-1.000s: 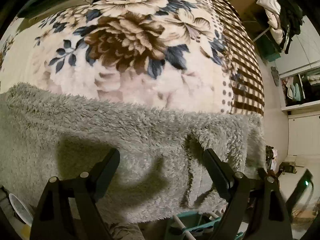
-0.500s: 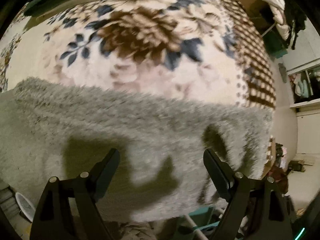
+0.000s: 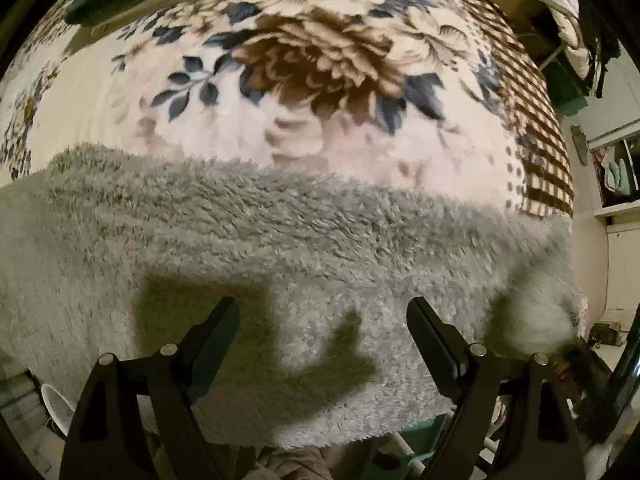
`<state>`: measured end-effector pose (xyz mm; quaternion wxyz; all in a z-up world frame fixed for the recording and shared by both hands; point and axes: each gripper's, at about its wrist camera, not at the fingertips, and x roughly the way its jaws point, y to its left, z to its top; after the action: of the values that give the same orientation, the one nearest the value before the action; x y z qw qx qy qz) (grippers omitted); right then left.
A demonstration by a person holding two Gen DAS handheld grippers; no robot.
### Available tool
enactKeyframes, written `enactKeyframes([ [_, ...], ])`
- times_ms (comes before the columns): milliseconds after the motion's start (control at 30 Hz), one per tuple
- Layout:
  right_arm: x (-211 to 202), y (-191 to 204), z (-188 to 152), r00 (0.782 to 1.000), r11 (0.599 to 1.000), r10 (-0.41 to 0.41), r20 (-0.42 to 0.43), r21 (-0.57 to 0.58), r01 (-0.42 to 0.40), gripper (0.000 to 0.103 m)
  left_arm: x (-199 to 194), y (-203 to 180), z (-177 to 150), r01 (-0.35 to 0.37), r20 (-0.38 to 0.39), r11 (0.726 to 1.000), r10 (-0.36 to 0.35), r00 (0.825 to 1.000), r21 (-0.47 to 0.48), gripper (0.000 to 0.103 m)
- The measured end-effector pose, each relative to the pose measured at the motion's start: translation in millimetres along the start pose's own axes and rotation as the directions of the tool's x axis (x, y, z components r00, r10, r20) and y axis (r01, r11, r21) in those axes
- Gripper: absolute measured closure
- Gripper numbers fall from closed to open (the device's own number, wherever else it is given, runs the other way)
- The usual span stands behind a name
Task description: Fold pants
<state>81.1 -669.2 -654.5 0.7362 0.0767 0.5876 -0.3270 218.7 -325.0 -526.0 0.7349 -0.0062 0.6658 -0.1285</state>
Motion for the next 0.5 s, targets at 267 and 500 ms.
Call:
enactKeyframes([
  [267,22.0,-133.7,6.6,0.991,0.921,0.079,-0.105,0.388,-0.032,0.047,0.7,-6.3,1.3,0.045,-0.019,0.999,-0.045,0.999,-0.027,0.018],
  [500,-15.7,-87.2,5.2,0.930,0.900,0.365,0.047,0.240,-0.365,0.026,2.8,-18.1,1.9,0.054,-0.034,0.998,-0.054,0.998,0.011,0.018],
])
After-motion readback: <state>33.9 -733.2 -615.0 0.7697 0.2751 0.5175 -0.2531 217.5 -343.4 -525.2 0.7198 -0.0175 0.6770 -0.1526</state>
